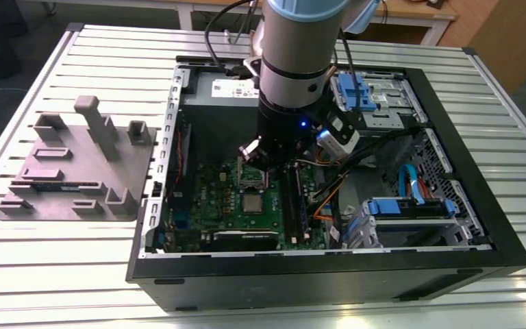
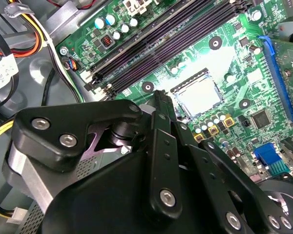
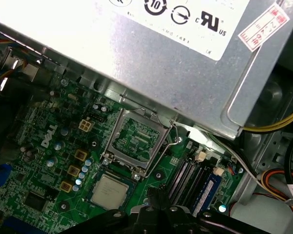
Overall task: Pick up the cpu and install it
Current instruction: 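Close the cpu cover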
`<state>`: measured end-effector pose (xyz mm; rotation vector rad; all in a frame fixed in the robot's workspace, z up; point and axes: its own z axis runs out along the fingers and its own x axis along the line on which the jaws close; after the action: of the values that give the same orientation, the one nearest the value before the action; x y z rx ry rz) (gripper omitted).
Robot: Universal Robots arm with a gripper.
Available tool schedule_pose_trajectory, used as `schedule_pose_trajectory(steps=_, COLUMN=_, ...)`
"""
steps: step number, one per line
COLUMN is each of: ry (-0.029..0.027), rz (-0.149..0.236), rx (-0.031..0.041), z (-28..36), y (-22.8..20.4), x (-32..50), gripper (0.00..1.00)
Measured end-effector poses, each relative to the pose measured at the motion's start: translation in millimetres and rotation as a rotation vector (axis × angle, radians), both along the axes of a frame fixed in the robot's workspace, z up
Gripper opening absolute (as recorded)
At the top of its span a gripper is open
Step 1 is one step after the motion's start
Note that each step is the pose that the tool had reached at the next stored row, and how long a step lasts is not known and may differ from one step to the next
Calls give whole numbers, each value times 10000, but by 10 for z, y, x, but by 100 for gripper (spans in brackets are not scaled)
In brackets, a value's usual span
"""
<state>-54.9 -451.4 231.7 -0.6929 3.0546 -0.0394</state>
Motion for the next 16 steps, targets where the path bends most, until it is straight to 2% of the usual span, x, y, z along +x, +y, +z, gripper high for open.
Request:
schedule_pose_trajectory(steps=2, ry=1, rz=0, rx=-1, z=-1, y=0, x=0, gripper=10)
schedule_pose_trajectory(steps=3, ry=8, rz=11, rx=23, z=-4, y=0, x=1, gripper=10)
schedule_pose_trajectory(steps=5, ry=16, rz=257, rx=97, z=-12, y=0, x=1, gripper=10)
schedule_pose_trajectory(steps=7, ry=16, rz=511, rx=138, z=-23, y=1, x=1, gripper=10)
schedule_pose_trajectory(steps=9, ry=22, rz=575, rx=249, z=-28, y=0, x=22, gripper=10)
schedule_pose_trajectory(steps=10, ry=24, rz=583, rx=326, z=-32, y=0, x=34, gripper=10)
schedule_pose_trajectory(steps=11, ry=26, rz=586, rx=433, z=-34, y=0, x=44, gripper=10)
schedule_pose_trajectory(steps=12, ry=23, rz=586, rx=574, z=-37, y=0, x=52, gripper=10)
schedule_pose_trajectory(steps=14, ry=14, rz=586, rx=870, z=-41, y=0, x=63, gripper=10)
schedule_pose_trajectory(steps=15, ry=7, rz=587, rx=1112, z=-58, y=0, x=69, gripper=10)
schedule_pose_trajectory(steps=16, ry=7, rz=586, rx=1118, z=-59, y=0, x=69, gripper=10)
